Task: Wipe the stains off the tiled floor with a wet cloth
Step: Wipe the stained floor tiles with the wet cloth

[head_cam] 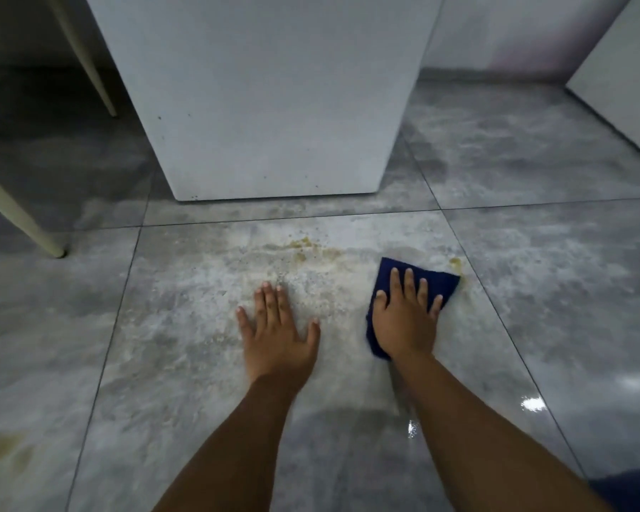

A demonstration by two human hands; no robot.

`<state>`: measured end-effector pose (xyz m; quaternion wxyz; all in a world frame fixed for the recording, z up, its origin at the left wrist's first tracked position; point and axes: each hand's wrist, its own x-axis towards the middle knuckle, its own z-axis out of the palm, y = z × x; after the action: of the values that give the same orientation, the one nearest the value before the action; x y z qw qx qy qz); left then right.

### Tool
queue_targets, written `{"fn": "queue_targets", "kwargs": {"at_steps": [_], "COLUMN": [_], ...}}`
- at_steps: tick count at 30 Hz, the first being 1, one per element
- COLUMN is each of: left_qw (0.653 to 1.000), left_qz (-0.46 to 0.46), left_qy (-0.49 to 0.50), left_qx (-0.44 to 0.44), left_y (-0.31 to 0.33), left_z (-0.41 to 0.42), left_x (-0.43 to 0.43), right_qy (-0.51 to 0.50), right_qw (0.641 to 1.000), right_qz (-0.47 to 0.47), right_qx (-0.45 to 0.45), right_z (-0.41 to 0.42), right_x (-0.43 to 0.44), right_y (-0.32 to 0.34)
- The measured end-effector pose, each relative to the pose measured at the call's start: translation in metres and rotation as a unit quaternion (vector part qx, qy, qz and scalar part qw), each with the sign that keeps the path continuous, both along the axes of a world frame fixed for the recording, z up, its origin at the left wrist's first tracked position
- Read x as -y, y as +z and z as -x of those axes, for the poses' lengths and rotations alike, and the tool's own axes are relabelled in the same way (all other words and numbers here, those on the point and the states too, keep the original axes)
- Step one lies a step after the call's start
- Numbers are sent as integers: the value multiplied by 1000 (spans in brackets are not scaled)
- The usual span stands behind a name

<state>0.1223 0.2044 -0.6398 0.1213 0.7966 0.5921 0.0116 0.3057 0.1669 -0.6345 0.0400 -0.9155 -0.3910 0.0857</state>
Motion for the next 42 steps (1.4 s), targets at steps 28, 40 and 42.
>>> {"fn": "queue_targets", "kwargs": {"at_steps": [28, 40, 42], "left_qw": [1000, 998, 995], "left_qz": [-16, 23, 28], "left_qy": [-16, -51, -99], "left_qx": [19, 7, 8], "left_y": [-4, 6, 5], "left_z": [5, 6, 20], "left_x": [-2, -4, 2], "right_qy": [-214, -200, -130], "right_qw": [976, 979, 991], "right_qz": [0, 8, 15], "right_qx": [-39, -28, -18], "right_z": [-43, 44, 33], "right_x": [10, 70, 73], "right_y": [1, 5, 4]}}
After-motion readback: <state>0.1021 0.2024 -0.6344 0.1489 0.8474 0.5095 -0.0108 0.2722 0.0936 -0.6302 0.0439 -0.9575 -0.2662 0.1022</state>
